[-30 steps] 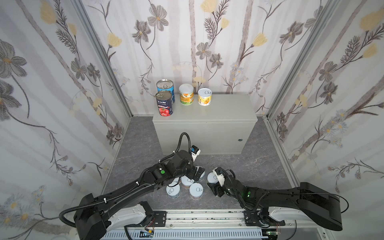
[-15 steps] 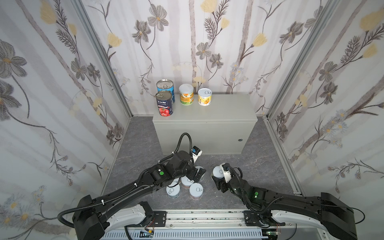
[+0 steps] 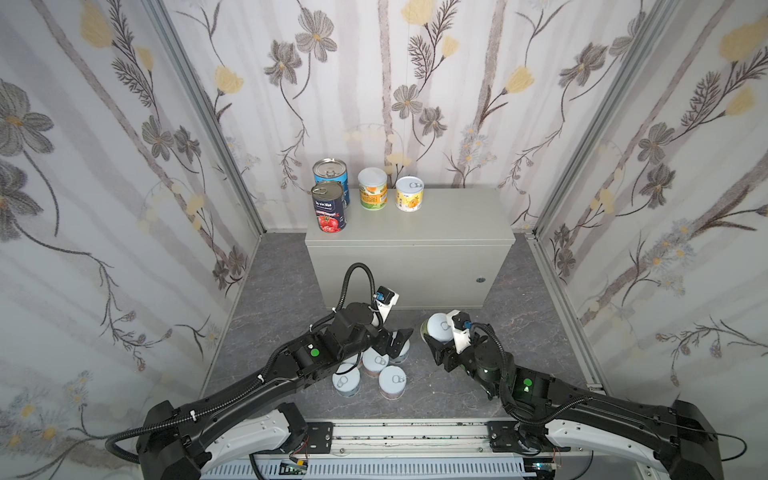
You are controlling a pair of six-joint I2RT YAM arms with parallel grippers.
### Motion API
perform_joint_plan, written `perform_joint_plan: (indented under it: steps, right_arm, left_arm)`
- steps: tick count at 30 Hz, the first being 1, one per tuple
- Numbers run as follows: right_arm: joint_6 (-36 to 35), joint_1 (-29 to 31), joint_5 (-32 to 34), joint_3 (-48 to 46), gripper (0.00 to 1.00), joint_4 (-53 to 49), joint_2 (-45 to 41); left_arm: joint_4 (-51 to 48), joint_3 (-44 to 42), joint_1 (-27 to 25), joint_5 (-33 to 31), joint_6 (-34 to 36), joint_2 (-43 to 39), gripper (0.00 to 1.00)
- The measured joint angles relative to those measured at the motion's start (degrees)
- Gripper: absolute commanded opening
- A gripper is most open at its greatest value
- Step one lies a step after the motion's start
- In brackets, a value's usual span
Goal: Place and organize the canned foods onto the counter
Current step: 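Close the right gripper around a green-labelled white-lidded can and lift it, then raise the green can with the right gripper up toward the cabinet top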
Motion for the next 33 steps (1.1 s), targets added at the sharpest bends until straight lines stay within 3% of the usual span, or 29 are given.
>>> perform_joint_plan:
  steps: [19,27,33]
  right_arm:
    - [-10.3,-0.7,3.5,18.2,0.61,-9.0,-0.9]
    - [-13.0,-6.1,2.7,25.9,0.61,-11.8,-0.6]
    - [-14.0,-12.6,-2.3,33.0,0.62,-14.9,1.2]
  left_arm:
    - [13.9,3.9,0.3,-5.6,-1.0,4.2,1.00]
    - [17.1,3.9,0.3,-6.3,-3.0,5.0,1.00]
    - [17.4,3.3,0.3,-8.3,-3.7,4.2,1.00]
